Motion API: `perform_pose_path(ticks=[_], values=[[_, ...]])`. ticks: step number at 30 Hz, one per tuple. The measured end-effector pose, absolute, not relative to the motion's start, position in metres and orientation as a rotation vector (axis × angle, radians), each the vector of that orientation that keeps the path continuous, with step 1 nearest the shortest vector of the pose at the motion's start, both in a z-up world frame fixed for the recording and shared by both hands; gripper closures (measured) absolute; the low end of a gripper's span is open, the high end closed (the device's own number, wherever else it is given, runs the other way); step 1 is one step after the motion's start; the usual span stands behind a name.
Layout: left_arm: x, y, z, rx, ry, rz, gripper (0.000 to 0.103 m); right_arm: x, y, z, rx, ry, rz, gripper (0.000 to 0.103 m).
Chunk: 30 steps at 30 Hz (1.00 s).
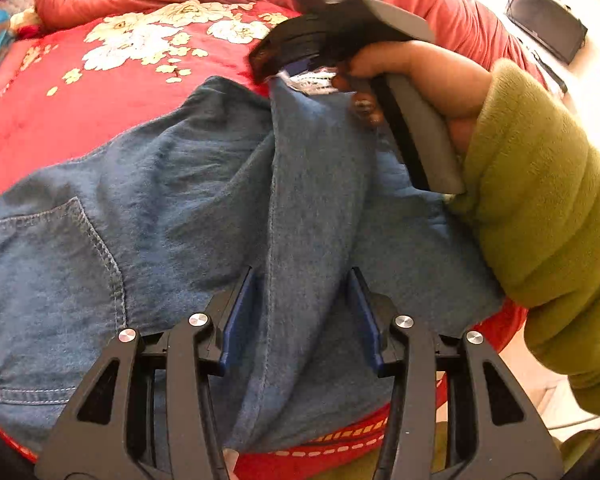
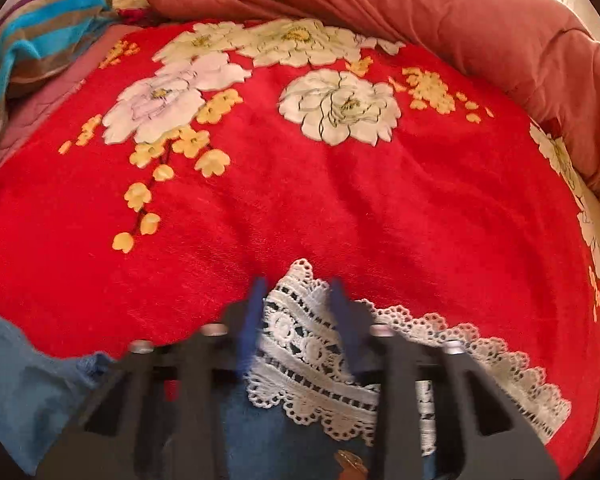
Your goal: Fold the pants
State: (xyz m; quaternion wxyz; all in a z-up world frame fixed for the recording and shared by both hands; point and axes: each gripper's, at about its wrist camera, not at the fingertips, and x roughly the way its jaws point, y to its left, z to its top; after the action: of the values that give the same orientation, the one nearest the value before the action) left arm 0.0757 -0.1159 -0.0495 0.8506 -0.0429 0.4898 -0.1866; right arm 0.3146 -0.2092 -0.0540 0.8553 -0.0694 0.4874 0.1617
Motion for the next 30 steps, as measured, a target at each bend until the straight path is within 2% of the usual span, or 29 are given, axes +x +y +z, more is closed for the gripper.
perform_pose_path(ticks=[3,12,14,15,16,30], values=[[0.074,-0.113,-0.050,-0.112,1.026,-0.396,0.064,0.308,-0.228,-0.038,-0.079,0.993,0.367,0.093],[0.075,-0.107,-0.046,-0.117,1.000,-0.377,0.065,0.270,-0.299,0.018,0.085,0.879,0.354,0.094],[0.076,-0.104,-0.043,-0.100,0.989,-0.358,0.078,0.261,-0.313,0.025,0.124,0.865,0.355,0.094],[0.077,-0.102,-0.042,-0.095,0.986,-0.355,0.092,0.254,-0.322,0.029,0.149,0.857,0.356,0.094],[0.077,-0.100,-0.040,-0.094,0.984,-0.354,0.101,0.249,-0.328,0.032,0.161,0.853,0.356,0.094],[0.050,-0.099,-0.012,0.039,0.879,-0.360,0.103,0.141,-0.402,0.043,0.288,0.859,0.336,0.094]])
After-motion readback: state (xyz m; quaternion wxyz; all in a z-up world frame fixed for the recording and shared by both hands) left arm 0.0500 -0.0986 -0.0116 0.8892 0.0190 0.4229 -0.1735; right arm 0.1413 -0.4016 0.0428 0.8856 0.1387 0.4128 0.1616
